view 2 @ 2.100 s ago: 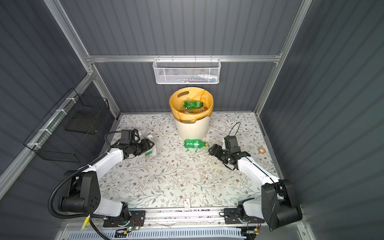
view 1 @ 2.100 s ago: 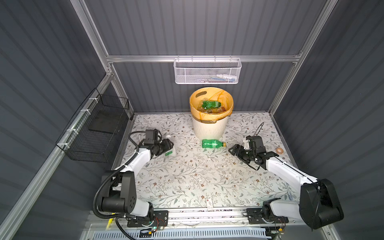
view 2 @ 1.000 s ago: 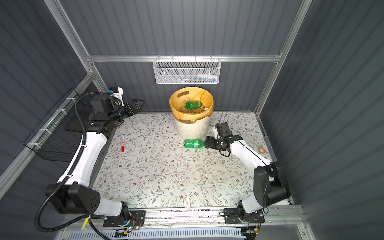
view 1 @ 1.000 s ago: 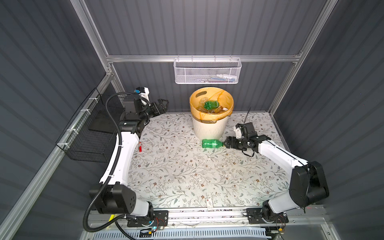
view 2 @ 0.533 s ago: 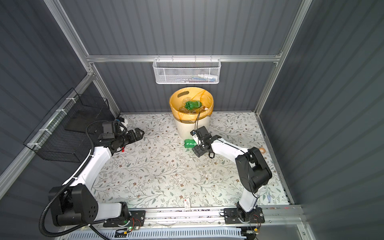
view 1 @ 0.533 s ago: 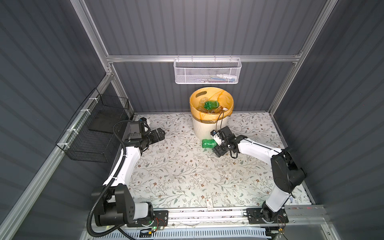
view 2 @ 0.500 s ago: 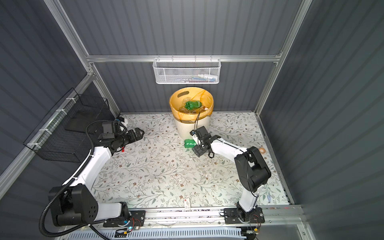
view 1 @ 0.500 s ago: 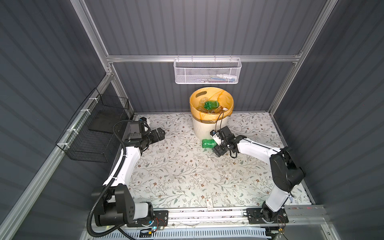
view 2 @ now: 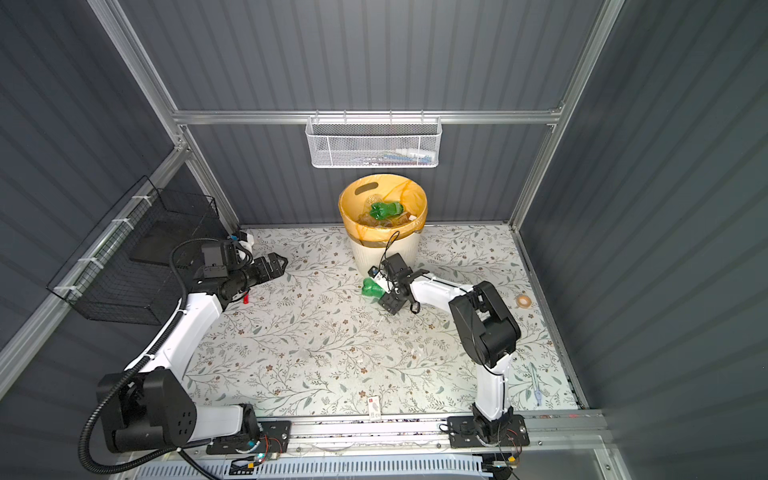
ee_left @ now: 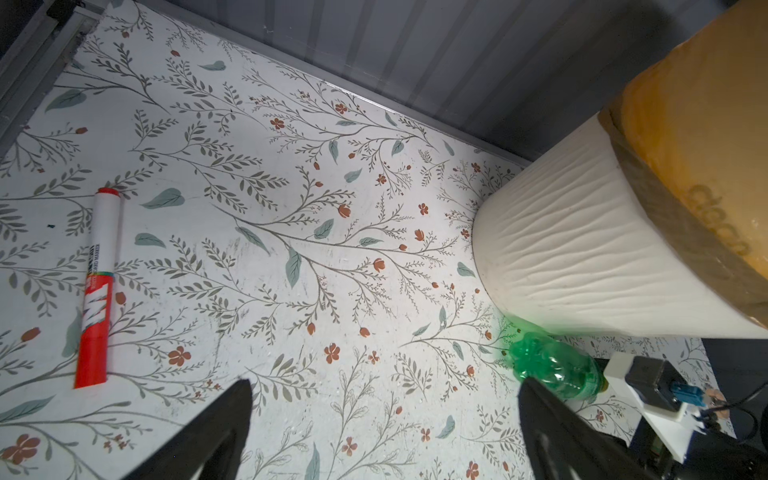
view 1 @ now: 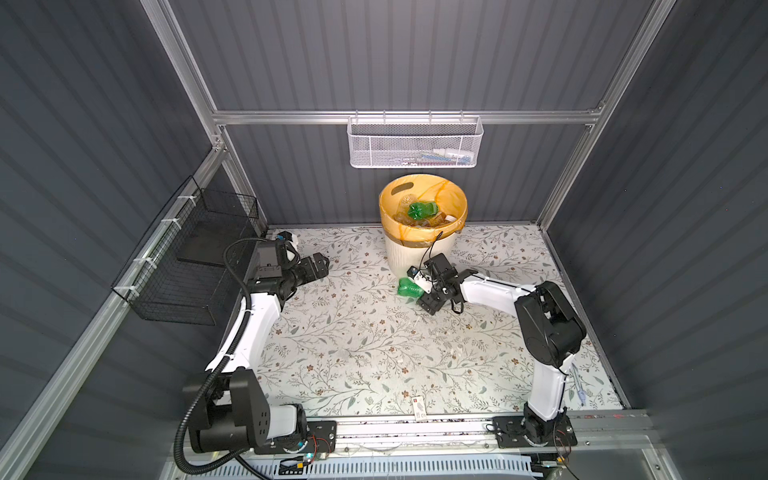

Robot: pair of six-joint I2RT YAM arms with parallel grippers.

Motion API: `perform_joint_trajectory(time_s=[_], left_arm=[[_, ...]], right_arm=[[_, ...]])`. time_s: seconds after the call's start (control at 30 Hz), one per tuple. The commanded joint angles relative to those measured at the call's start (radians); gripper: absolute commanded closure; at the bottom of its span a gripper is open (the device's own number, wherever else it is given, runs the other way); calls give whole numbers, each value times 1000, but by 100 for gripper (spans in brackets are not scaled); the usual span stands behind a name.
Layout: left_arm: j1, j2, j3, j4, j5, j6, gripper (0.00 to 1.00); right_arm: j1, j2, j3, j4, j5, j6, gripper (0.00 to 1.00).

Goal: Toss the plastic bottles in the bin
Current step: 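Grasp the lying green Sprite bottle beside the bin with the right gripper, then lift the green bottle with the right gripper over the bin and release it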

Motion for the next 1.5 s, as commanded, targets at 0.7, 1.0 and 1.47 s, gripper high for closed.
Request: perform_joint_trajectory(time_s=[0.7, 1.0, 1.47], left_arm=[[15, 8, -4, 16, 44, 13, 0], [14, 6, -7, 13, 37, 19, 0], [15, 25, -5, 16, 51, 16, 0]], right_arm=[[177, 29, 122, -146, 52, 36, 13], [169, 180, 239, -166, 59, 1, 21], [166, -131, -25, -18, 15, 306, 43]])
